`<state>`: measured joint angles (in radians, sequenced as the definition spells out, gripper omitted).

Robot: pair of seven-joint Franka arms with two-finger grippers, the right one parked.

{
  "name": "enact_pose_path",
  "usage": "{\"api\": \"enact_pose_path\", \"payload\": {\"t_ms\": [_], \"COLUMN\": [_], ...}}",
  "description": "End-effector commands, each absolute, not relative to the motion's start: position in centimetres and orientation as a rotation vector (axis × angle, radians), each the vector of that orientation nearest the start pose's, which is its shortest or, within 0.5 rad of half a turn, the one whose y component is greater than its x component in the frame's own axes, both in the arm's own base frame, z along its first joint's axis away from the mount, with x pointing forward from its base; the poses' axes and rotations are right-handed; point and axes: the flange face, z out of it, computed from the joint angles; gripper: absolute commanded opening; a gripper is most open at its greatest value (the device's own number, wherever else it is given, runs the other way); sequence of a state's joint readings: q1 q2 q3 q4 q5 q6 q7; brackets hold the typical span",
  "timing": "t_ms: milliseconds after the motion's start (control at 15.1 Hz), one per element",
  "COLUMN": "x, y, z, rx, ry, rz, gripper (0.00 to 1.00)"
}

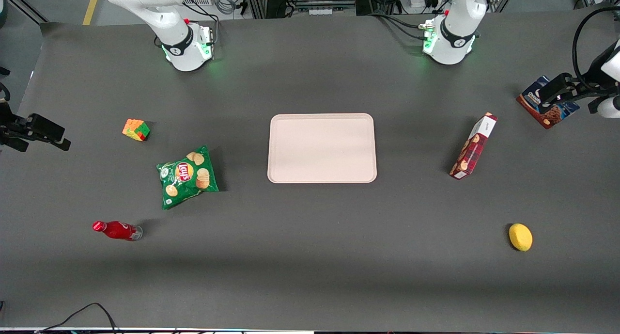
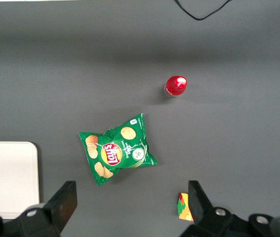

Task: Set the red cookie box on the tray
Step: 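Move the left gripper toward the red plaid shortbread box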

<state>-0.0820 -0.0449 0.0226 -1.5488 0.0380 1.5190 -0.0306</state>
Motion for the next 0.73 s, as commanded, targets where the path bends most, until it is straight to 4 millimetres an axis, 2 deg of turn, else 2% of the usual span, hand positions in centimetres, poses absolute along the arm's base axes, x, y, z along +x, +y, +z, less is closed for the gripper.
{"api": "enact_pose_path", "payload": {"t_ms": [0,199,331,529,662], "x": [53.0,52.1,51.2,50.8,49.3], "y": [-2.8,-3.2,-3.9,-3.3,-2.9], "z": [65.6,64.7,63.1,59.0,54.9], "rx": [-3.114,-3.109,-3.087,-3.05,-3.048], "ry": [0.045,0.064,0.087,0.089,0.107], "rz": [-0.014,0.04,0.076,0.143,0.16], "gripper": [1.0,1.0,1.0,1.0,1.0]}}
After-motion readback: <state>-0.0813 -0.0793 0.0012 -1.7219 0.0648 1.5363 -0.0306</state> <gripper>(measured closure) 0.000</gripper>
